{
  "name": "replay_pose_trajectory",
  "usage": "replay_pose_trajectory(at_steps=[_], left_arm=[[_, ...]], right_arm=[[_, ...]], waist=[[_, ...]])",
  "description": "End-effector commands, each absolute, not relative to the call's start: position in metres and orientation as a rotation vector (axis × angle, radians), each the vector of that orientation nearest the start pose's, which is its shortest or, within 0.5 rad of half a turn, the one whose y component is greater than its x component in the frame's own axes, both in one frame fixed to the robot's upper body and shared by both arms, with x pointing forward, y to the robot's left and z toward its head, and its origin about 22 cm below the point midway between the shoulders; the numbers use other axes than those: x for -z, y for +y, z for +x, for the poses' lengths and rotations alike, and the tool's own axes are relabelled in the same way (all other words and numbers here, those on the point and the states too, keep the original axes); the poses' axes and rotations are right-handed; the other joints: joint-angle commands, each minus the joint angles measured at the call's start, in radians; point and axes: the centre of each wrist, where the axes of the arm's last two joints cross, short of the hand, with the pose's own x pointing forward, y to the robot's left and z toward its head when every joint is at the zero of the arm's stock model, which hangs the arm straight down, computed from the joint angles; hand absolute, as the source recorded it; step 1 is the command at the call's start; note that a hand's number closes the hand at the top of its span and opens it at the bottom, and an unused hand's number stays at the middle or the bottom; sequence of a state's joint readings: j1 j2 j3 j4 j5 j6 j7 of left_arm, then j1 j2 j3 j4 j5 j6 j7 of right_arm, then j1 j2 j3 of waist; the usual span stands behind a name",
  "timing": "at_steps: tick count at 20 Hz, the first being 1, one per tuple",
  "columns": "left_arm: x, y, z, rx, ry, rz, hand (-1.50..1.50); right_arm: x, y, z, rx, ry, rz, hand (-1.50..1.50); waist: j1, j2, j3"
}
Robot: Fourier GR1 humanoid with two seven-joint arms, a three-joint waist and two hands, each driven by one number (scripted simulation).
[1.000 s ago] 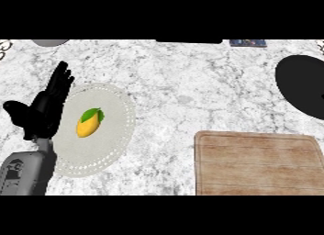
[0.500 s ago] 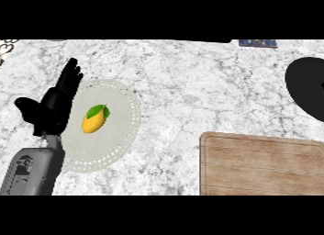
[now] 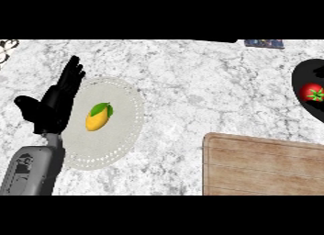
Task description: Pick the tomato from the cutting board and place it in the pan
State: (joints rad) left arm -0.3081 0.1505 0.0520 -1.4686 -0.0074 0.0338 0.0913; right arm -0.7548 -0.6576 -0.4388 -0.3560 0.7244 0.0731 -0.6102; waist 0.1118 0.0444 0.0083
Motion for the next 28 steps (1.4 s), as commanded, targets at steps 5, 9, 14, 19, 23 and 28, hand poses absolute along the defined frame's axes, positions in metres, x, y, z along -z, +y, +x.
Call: replay_pose_trajectory(at_steps=[5, 9, 14, 19, 23, 28], left_arm=[[-0.062, 0.244, 0.314, 0.113, -1.679, 0.124, 0.0], [-0.056, 0.239, 0.313, 0.104, -1.681, 0.117, 0.0], [-0.058, 0.255, 0.31, 0.092, -1.655, 0.155, 0.0], [-0.053, 0.258, 0.302, 0.074, -1.652, 0.163, 0.0], [-0.049, 0.259, 0.303, 0.061, -1.635, 0.189, 0.0], [-0.044, 0.272, 0.303, 0.021, -1.615, 0.202, 0.0]], right_arm=[[-0.051, -0.455, 0.359, -0.655, -1.515, -0.561, -1.5], [-0.072, -0.466, 0.363, -0.51, -1.671, -0.511, -1.5], [-0.086, -0.512, 0.331, -0.292, -1.803, -0.38, -1.5], [-0.094, -0.55, 0.293, -0.26, -1.762, -0.201, -1.5], [-0.099, -0.569, 0.271, -0.269, -1.786, -0.113, -1.5], [-0.108, -0.587, 0.248, -0.262, -1.811, -0.096, -1.5]], waist=[[-0.007, 0.003, 0.002], [-0.02, 0.0, 0.002], [-0.055, -0.011, 0.002], [-0.068, -0.02, 0.001], [-0.097, -0.026, 0.002], [-0.117, -0.034, -0.001]])
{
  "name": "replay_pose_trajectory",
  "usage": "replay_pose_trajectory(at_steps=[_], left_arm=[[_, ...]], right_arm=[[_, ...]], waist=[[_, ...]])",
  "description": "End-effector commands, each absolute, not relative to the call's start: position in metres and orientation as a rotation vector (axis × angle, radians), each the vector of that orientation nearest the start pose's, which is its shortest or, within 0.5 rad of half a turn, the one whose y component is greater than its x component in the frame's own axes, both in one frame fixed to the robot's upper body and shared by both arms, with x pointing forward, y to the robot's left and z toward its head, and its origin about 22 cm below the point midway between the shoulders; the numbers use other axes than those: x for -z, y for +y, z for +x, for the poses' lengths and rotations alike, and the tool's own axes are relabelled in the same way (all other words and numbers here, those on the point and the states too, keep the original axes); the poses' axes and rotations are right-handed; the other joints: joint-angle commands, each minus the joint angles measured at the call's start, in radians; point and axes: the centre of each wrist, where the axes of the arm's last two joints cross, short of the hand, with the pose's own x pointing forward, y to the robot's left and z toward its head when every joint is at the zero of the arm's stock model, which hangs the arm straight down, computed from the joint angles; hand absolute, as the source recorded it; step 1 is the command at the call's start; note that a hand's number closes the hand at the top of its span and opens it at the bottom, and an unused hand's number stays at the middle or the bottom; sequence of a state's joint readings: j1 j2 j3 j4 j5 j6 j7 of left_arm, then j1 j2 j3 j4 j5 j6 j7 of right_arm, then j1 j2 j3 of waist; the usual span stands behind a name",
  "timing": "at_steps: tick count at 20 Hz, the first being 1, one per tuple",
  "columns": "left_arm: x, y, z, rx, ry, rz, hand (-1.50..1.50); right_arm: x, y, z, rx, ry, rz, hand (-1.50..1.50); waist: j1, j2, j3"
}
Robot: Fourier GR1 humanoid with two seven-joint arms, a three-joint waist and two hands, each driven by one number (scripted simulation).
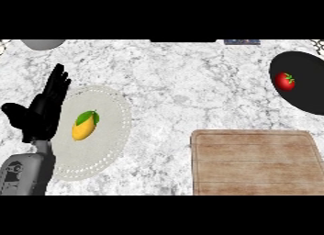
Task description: Pick the tomato from the cutting board and place it in the pan
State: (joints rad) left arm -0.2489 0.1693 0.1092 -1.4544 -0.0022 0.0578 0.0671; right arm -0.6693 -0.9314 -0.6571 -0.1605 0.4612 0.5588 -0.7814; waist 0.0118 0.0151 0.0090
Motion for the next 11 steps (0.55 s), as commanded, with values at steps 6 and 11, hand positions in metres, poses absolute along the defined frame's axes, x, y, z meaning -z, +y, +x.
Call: replay_pose_trajectory(at_steps=[6, 11], left_arm=[[-0.047, 0.285, 0.296, 0.037, -1.613, 0.219, 0.0], [-0.054, 0.275, 0.301, 0.052, -1.63, 0.19, 0.0]], right_arm=[[-0.114, -0.601, 0.227, -0.283, -1.764, -0.091, -1.5], [-0.117, -0.599, 0.229, -0.332, -1.764, -0.143, -1.5]], waist=[[-0.015, -0.01, -0.001], [-0.007, -0.009, -0.001]])
